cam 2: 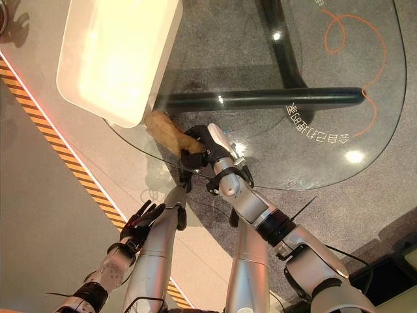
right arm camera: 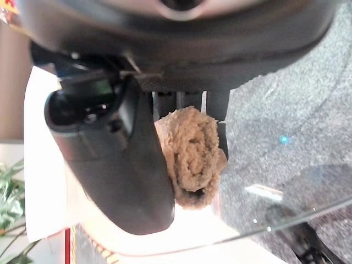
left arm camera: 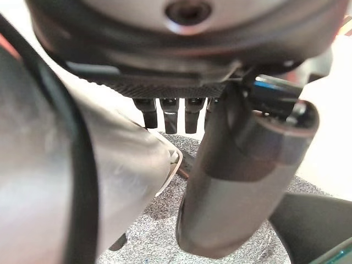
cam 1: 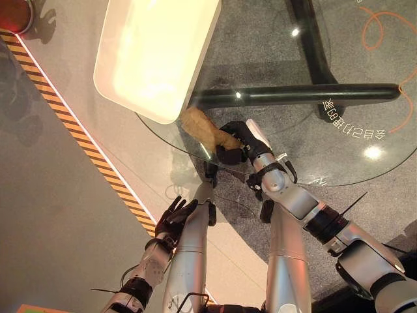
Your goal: Wipe the table with a cloth and put it in the basket.
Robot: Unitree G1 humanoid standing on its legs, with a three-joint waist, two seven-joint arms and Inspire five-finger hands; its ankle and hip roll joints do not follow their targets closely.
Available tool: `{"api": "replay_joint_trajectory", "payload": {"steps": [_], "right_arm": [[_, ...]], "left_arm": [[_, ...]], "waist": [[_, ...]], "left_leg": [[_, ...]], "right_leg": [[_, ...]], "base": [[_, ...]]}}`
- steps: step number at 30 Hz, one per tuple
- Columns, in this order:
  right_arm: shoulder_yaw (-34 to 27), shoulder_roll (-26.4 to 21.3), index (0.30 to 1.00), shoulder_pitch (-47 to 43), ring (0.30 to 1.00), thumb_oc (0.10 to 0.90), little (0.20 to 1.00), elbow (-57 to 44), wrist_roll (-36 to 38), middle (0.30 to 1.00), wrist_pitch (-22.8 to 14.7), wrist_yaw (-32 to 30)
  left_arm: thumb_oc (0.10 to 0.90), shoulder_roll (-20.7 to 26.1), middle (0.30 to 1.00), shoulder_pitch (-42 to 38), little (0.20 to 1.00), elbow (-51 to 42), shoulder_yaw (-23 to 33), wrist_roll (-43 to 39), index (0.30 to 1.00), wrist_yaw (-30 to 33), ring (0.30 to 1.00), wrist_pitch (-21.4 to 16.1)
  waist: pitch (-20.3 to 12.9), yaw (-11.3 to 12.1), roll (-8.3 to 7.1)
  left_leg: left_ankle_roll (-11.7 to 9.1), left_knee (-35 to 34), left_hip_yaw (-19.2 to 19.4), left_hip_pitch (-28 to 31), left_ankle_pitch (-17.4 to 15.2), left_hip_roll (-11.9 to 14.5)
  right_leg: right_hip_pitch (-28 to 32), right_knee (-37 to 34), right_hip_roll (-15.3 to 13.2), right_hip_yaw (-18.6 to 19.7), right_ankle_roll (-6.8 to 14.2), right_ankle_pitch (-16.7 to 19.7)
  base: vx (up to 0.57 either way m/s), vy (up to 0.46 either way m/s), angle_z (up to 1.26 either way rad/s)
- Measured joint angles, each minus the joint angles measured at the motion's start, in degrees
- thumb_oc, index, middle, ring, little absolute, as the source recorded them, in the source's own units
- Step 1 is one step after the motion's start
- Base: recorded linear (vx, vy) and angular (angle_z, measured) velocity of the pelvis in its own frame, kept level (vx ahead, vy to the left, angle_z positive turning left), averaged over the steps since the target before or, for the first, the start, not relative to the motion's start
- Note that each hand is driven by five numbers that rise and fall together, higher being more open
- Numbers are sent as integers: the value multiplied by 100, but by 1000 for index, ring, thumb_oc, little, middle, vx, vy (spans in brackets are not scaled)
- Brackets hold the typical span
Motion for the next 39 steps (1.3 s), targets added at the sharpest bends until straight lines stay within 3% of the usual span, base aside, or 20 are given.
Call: {"api": "replay_joint_trajectory", "payload": {"steps": [8,17,19,27,39], "right_arm": [[-429,125,300,48,300,100,200,121,109,300,-77,-713],[-758,46,300,-372,300,100,200,620,399,300,-214,-1019],[-909,-38,300,-489,300,100,200,699,470,300,-277,-1169],[-1299,-383,300,-636,300,100,200,773,514,300,-529,-1758],[-2562,-1073,300,-626,300,100,200,1976,1275,300,-917,-3341]], "left_arm": [[800,-2,900,-3,900,4,0,0,900,0,900,3],[800,14,900,-18,900,14,0,-8,900,-5,900,-17],[800,69,900,-26,900,10,-73,-15,900,-11,900,-65],[800,95,900,-56,900,-48,-120,-184,900,-121,900,-55],[800,240,900,-54,900,-154,-187,-242,900,-140,900,-45]], "waist": [[5,0,-10],[16,13,-91],[15,14,-150],[20,12,-156],[47,-49,-206]], "left_leg": [[25,13,2,1,-16,-8],[103,55,67,3,-22,-22],[99,10,146,-66,-11,-38],[130,0,251,-198,-30,-109],[237,-27,295,-196,-31,-132]], "right_leg": [[14,-25,-9,17,21,23],[4,-42,-20,119,76,28],[-111,-86,-23,163,86,83],[-234,-226,-44,312,154,204],[-186,-327,-51,335,233,260]], "base": [[0,0,0],[-14,-5,-3],[6,3,-10],[-3,2,-3],[-1,-1,0]]}}
